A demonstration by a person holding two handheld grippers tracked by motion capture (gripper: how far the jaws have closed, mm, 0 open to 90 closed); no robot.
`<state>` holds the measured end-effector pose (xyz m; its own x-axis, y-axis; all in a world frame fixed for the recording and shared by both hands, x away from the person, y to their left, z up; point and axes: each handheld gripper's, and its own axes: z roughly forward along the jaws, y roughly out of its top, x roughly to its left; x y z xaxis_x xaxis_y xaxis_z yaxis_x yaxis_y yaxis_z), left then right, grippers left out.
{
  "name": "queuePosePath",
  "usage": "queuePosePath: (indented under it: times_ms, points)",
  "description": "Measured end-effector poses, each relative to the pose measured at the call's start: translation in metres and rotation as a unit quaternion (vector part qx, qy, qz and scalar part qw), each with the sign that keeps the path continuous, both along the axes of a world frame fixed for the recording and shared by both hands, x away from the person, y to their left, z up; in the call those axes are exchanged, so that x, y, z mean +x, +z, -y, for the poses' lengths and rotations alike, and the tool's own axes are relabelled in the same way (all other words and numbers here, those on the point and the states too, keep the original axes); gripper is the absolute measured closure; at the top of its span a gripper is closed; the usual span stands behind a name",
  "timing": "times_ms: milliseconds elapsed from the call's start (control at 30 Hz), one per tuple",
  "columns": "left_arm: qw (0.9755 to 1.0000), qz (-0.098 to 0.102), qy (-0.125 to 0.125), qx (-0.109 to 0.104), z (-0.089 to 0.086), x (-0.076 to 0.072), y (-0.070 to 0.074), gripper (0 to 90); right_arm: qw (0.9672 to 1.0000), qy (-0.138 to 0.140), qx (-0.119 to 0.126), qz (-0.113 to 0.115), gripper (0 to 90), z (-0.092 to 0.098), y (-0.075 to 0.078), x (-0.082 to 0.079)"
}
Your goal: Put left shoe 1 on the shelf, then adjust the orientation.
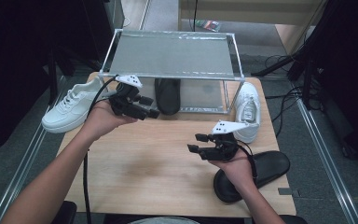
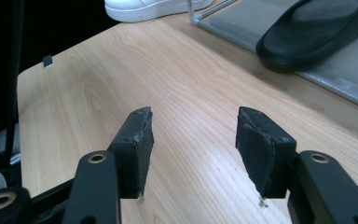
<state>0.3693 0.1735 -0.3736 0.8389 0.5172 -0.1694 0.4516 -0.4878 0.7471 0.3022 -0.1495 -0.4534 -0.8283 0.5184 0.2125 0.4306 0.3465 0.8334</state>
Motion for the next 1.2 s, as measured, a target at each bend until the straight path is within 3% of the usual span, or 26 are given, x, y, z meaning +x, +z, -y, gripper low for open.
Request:
queuePosePath:
  times_ms: [400,533,633,733,867,1200]
  points:
    - [0.9994,-0.028,0.015,-0.014,-0.006,-0.034,-0.040,36.2,0.9999,-0.008,-0.002,-0.012,48.9,0.016,-0.004,-0.001]
    - [0.9994,-0.031,0.014,-0.007,-0.004,-0.044,-0.050,36.2,0.9999,-0.008,-0.002,-0.010,50.1,0.019,-0.004,-0.002]
    - [0.9991,-0.036,0.014,-0.014,-0.003,-0.049,-0.056,36.2,0.9999,-0.011,0.003,-0.005,50.1,0.024,-0.003,-0.003]
    - [0.9990,-0.040,0.013,-0.019,0.000,-0.054,-0.063,36.2,0.9999,-0.015,0.002,-0.004,50.1,0.033,-0.001,-0.006]
    - [0.9992,-0.038,0.008,-0.009,0.004,-0.058,-0.070,36.3,0.9998,-0.021,-0.005,-0.002,51.9,0.049,-0.001,-0.013]
    - [0.9994,-0.031,-0.005,-0.014,0.014,-0.058,-0.074,36.6,0.9975,-0.065,-0.027,-0.001,78.2,0.089,-0.004,-0.034]
